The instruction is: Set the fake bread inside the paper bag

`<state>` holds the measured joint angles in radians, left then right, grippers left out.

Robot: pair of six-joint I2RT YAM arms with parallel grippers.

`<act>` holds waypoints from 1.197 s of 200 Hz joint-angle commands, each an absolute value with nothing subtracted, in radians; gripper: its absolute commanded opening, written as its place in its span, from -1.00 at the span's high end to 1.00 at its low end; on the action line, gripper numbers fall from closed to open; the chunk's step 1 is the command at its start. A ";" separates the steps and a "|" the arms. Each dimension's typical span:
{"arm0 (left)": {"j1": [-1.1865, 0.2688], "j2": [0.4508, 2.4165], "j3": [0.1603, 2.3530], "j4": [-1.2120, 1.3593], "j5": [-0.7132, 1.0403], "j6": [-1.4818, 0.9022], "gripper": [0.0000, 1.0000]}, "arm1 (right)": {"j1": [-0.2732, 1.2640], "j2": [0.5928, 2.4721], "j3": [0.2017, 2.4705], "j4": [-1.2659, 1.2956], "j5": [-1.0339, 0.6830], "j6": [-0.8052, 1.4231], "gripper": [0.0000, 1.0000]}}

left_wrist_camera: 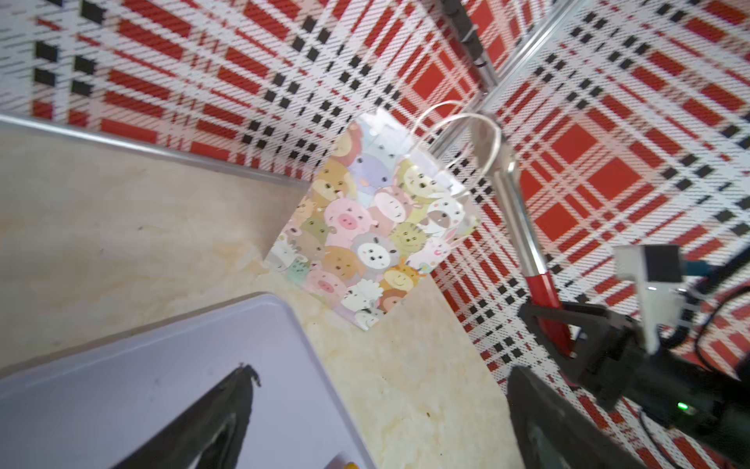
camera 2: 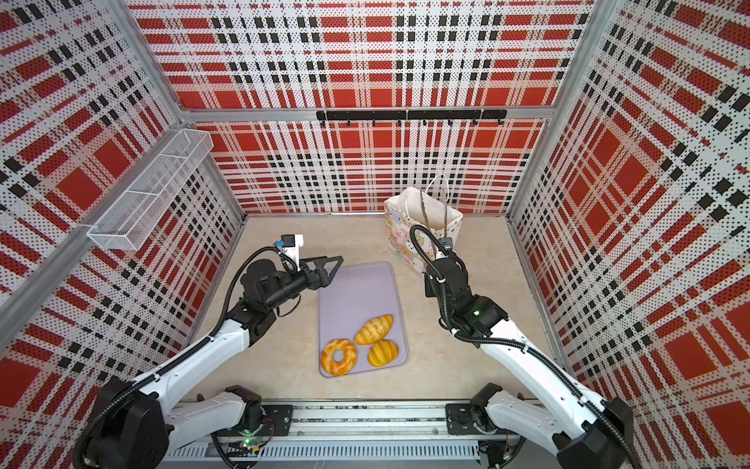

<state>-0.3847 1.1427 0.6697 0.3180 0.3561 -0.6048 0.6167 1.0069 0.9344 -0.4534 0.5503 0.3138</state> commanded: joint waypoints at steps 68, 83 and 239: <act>-0.279 1.181 0.603 -0.051 0.019 -0.651 -0.63 | 0.611 0.806 0.857 -0.248 0.031 0.160 0.41; -0.279 1.222 0.592 -0.053 0.024 -0.651 -0.56 | 0.611 0.825 0.868 -0.255 -0.007 0.156 0.41; -0.365 1.465 0.620 -0.096 -0.015 -0.658 0.32 | 0.611 0.909 0.912 -0.294 -0.083 0.146 0.41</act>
